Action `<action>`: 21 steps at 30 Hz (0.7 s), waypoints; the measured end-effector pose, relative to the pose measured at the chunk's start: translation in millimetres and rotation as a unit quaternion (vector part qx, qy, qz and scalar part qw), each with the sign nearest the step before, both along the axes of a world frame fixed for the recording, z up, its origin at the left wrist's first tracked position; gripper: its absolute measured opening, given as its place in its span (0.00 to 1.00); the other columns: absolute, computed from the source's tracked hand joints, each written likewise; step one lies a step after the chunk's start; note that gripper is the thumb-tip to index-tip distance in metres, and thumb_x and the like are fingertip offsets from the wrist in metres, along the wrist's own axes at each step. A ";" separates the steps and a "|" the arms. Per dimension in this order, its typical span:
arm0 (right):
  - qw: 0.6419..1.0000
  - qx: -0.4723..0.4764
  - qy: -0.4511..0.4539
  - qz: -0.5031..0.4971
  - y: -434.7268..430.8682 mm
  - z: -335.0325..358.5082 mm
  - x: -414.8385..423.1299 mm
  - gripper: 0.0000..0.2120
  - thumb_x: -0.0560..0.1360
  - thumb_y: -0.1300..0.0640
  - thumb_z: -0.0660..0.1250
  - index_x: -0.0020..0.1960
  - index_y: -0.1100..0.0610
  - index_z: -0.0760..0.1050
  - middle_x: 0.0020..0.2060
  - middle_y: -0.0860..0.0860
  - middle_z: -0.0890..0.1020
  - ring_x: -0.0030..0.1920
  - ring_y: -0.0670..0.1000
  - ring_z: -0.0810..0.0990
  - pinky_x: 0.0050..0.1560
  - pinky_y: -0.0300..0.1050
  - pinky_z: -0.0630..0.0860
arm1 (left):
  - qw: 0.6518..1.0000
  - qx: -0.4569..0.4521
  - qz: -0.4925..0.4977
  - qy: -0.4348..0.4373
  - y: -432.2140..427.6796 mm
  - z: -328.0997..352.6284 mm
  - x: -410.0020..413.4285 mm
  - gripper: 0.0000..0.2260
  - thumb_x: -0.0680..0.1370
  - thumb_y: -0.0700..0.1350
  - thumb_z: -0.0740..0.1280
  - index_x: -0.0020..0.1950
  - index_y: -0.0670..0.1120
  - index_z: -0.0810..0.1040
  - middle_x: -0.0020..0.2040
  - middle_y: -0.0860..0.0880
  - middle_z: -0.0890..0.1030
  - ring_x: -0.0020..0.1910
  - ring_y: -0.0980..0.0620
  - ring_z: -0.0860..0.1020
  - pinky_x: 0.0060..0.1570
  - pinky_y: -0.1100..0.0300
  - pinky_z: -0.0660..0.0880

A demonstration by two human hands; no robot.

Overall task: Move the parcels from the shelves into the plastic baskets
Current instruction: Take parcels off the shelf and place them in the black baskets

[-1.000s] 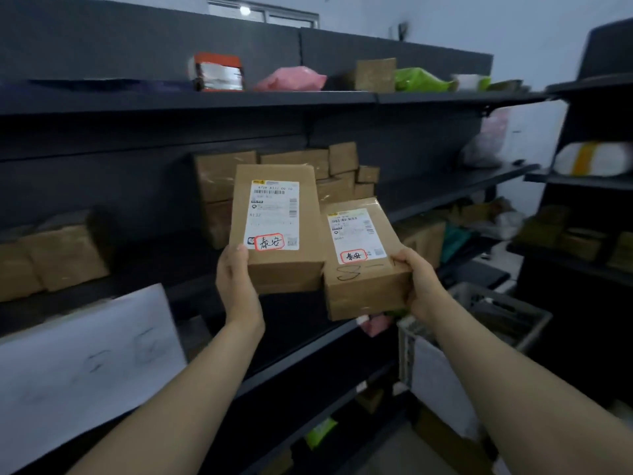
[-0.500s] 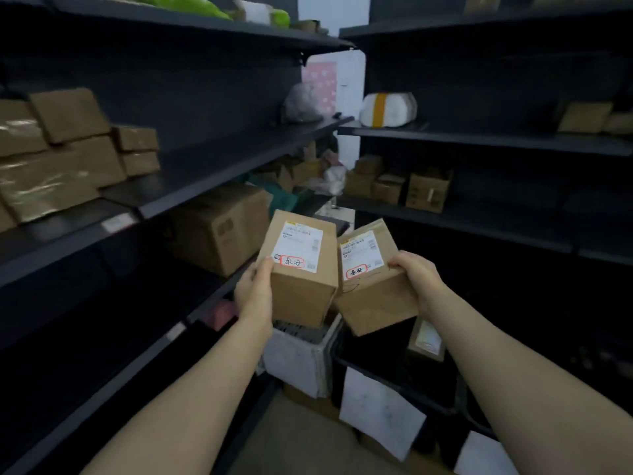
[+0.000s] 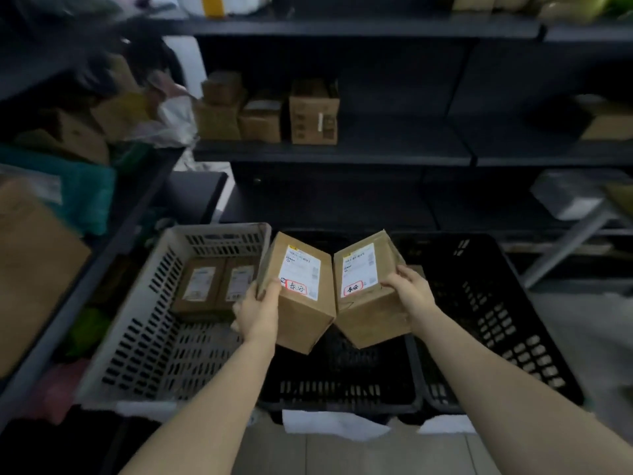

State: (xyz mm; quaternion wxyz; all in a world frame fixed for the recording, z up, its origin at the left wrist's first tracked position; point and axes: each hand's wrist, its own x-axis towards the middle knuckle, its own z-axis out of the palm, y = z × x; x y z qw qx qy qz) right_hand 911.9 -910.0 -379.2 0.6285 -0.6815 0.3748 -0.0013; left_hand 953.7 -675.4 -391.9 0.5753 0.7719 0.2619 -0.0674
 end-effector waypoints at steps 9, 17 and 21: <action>0.988 -0.117 0.051 0.090 -42.7 -100.2 71.9 0.35 0.70 0.49 0.71 0.75 0.48 0.63 0.70 0.52 0.68 0.68 0.56 0.68 0.68 0.55 0.67 | 0.981 -0.171 0.041 0.085 -50.0 -120.0 77.4 0.26 0.77 0.56 0.65 0.73 0.49 0.67 0.66 0.46 0.73 0.64 0.43 0.72 0.64 0.49 0.70; 0.919 -0.322 0.129 0.187 -23.5 -164.0 129.1 0.35 0.71 0.43 0.69 0.75 0.40 0.59 0.77 0.52 0.52 0.75 0.62 0.50 0.70 0.65 0.54 | 0.995 -0.057 -0.032 0.070 -79.8 -211.3 115.6 0.23 0.80 0.35 0.59 0.75 0.46 0.63 0.71 0.42 0.67 0.68 0.41 0.68 0.68 0.48 0.67; 0.881 -0.393 0.158 0.210 -12.6 -197.3 123.6 0.38 0.70 0.40 0.68 0.76 0.41 0.56 0.77 0.54 0.48 0.74 0.62 0.48 0.70 0.66 0.54 | 0.984 -0.050 -0.161 0.066 -83.3 -256.7 119.4 0.33 0.76 0.44 0.69 0.77 0.57 0.56 0.73 0.44 0.65 0.68 0.42 0.69 0.59 0.47 0.75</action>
